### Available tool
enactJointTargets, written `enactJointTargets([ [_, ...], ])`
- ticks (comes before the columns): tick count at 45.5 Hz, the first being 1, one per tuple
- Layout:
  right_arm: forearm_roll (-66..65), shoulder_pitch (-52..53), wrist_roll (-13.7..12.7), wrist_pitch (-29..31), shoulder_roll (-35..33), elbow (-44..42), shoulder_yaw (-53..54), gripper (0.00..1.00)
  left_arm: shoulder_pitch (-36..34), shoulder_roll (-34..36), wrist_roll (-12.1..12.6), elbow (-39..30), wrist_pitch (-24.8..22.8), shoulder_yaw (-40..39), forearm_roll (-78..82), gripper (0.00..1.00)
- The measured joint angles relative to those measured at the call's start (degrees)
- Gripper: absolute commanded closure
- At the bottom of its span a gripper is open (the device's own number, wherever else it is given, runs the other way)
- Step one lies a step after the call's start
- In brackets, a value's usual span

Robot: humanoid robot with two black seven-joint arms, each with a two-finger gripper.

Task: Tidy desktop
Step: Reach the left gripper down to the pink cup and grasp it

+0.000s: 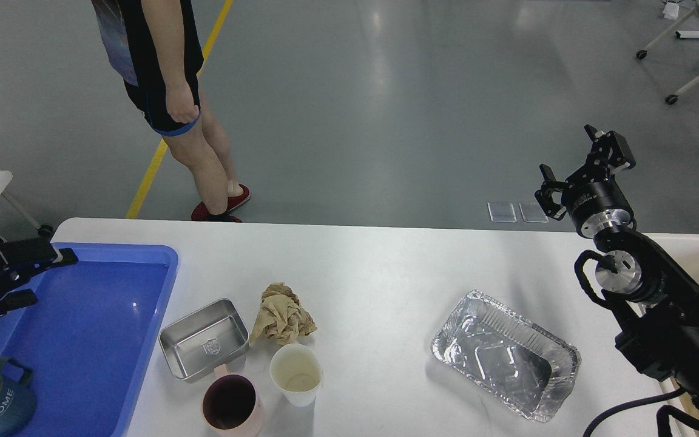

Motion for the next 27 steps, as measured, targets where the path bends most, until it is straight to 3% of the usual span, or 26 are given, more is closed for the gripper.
enactJointTargets([
  [13,-0.07,-0.03,0.00,0.00,-0.02,-0.05,0.00,0.00,-0.61,-1.08,-0.68,0.01,-4.25,0.92,1.47,0.04],
  [27,0.10,0.38,-0.17,-0.41,0.23,1.30,0.00,0.00,0.15,-10.21,-0.67,0.16,-7.77,1.80,9.70,0.06],
])
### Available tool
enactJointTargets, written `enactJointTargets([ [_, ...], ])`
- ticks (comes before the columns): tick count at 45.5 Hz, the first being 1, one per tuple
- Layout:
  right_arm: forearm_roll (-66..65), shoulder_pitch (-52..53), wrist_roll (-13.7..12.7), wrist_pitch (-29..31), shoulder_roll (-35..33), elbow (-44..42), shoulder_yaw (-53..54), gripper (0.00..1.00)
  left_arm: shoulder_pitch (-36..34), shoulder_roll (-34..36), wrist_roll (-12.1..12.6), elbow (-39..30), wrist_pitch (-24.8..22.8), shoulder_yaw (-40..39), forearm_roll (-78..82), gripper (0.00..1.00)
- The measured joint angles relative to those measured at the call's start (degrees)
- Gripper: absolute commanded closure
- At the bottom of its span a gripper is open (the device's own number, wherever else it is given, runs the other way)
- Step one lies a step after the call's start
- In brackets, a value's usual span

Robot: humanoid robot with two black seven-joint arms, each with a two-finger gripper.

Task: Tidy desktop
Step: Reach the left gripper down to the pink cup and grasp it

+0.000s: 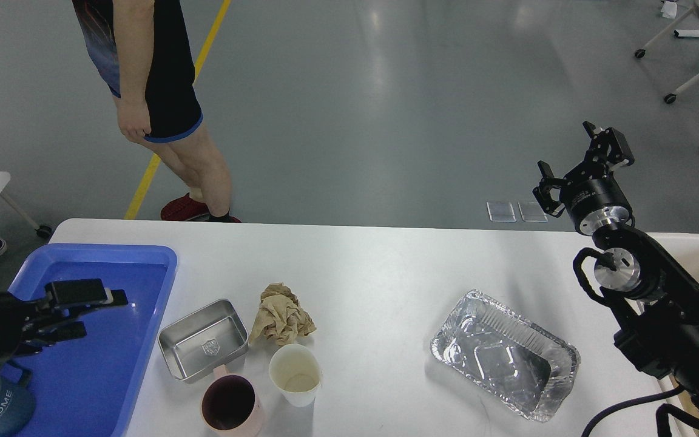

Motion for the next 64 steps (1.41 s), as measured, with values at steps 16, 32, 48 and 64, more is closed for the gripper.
enactJointTargets([
  [16,-0.17,-0.10,-0.02,-0.16,1.45,-0.02,0.00,0.00,0.17,-14.18,1.40,2.00,0.81,7.56,12.30,0.06],
  [32,-0.17,-0.35,-0.02,-0.16,1.12,-0.21,0.00,0.00,0.48,-20.50,4.95,3.82,2.08,7.93,15.89,0.07],
  [48,-0.17,-0.40,-0.02,-0.16,0.81,-0.45,0.00,0.00,1.84,-21.71,5.48,5.69,2.22,8.01,15.90,0.07],
  [64,-0.17,-0.40,0.05,-0.16,0.76,-0.58,0.00,0.00,3.52,-24.66,5.38,7.94,3.30,8.00,15.98,0.17],
])
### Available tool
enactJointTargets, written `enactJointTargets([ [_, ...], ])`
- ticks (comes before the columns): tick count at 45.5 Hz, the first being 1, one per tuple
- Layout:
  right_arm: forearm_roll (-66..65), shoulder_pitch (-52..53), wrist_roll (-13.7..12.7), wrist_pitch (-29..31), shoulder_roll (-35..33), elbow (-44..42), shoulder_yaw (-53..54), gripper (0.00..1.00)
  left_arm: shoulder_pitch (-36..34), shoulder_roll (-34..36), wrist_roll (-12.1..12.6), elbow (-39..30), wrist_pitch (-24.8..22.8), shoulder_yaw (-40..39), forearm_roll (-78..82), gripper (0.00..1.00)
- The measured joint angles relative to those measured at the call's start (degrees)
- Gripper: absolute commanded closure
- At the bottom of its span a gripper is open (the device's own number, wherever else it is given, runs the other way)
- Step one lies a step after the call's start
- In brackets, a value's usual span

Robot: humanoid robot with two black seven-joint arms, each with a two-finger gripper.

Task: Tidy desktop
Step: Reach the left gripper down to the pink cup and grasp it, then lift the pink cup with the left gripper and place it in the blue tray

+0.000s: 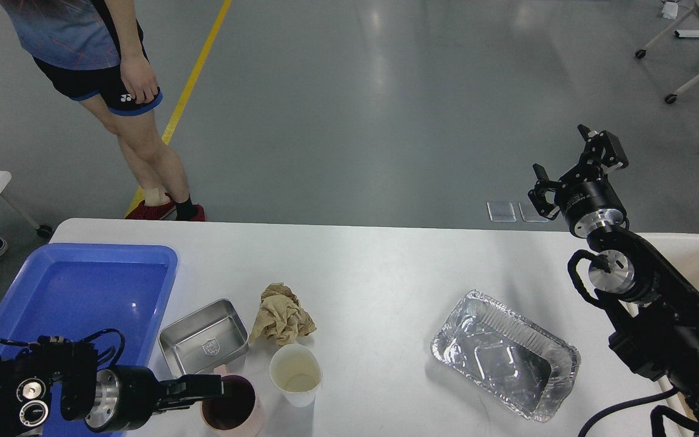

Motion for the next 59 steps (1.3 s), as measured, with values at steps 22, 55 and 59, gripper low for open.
enactJointTargets([
  [22,-0.09,-0.09,0.03,0.09,0.03,-0.46,0.00,0.00,0.89,-0.69,0.12,0.66,0.36,0.03,0.35,0.48],
  [55,-0.09,-0.09,0.03,0.00,-0.04,-1.56,-0.09,0.00,1.33,-2.39,12.30,0.69,1.57,-0.31,0.27,1.00],
  [59,-0.09,-0.09,0.03,0.00,-0.04,-1.57,-0.09,0.00,1.33,-2.49,12.31,0.55,1.31,-0.48,0.27,1.00],
])
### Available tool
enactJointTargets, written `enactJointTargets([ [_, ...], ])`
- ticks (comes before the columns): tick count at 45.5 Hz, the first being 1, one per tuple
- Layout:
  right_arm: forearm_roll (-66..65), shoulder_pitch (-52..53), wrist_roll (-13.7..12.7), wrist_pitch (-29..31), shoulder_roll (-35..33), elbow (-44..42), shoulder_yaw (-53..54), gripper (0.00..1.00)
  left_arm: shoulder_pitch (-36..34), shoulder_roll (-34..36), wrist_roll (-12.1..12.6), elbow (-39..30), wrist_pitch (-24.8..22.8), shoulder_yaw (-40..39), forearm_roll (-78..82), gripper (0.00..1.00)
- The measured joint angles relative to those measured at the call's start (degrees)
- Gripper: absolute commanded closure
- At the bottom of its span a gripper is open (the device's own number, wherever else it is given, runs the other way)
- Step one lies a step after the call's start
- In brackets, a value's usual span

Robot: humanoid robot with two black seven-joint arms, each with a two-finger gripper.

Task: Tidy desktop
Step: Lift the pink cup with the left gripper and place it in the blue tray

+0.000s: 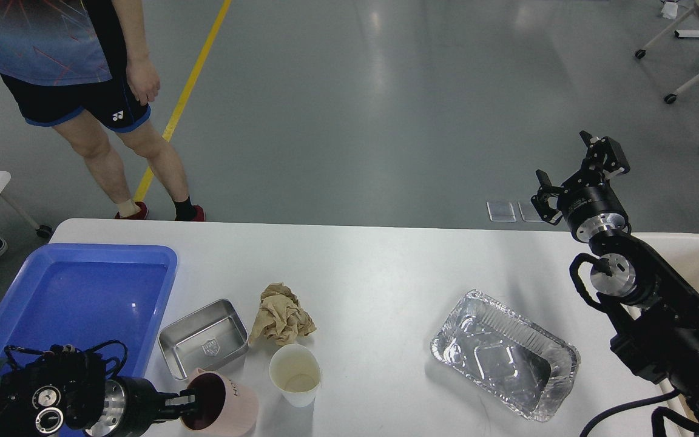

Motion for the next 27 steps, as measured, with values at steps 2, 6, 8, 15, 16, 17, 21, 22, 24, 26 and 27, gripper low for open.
enactJointTargets([
  [2,0.00,0.00,0.00,0.00,0.00,0.00,0.00,0.00,-0.04,-0.02,0.00,-0.30,-0.21,-0.16,0.05,1.00],
  [6,0.00,0.00,0.00,-0.01,0.02,0.00,0.00,0.00,-0.37,-0.03,0.00,-1.67,-1.13,-0.82,0.13,1.00],
  [8,0.00,0.00,0.00,0.00,0.02,0.00,0.00,0.00,-0.60,-0.17,-0.02,-2.43,-2.02,-1.49,0.14,1.00],
  [15,-0.01,-0.30,0.00,-0.01,-0.84,0.00,0.00,0.00,-0.87,-0.73,-0.06,-3.63,-6.52,-3.71,0.14,1.00],
  [16,0.00,-0.31,0.00,-0.01,-0.91,0.00,0.00,0.00,-0.89,-0.58,-0.06,-3.94,-6.95,-3.81,0.13,1.00],
  [17,0.00,-0.33,0.00,-0.01,-0.96,0.00,0.00,0.00,-0.92,-0.37,-0.06,-4.20,-7.19,-3.88,0.12,1.00],
  [21,0.00,-0.34,0.00,-0.01,-1.10,0.00,0.00,0.00,-1.01,1.39,-0.06,-5.51,-7.99,-4.47,0.08,1.00],
  [22,0.00,-0.35,0.00,-0.01,-1.11,0.00,0.00,0.00,-1.01,2.08,-0.06,-5.88,-8.20,-4.81,0.09,1.00],
  [24,0.00,-0.35,0.00,-0.01,-1.13,0.00,0.00,0.00,-1.01,3.79,-0.08,-6.72,-8.78,-5.75,0.01,1.00],
  [26,0.00,-0.35,0.00,-0.01,-1.13,0.00,0.00,0.00,-1.00,5.83,-0.16,-7.53,-9.44,-6.86,-0.15,1.00],
  [27,0.00,-0.35,0.00,-0.01,-1.13,0.00,0.00,0.00,-0.95,7.86,-0.27,-8.04,-10.04,-8.14,-0.40,1.00],
])
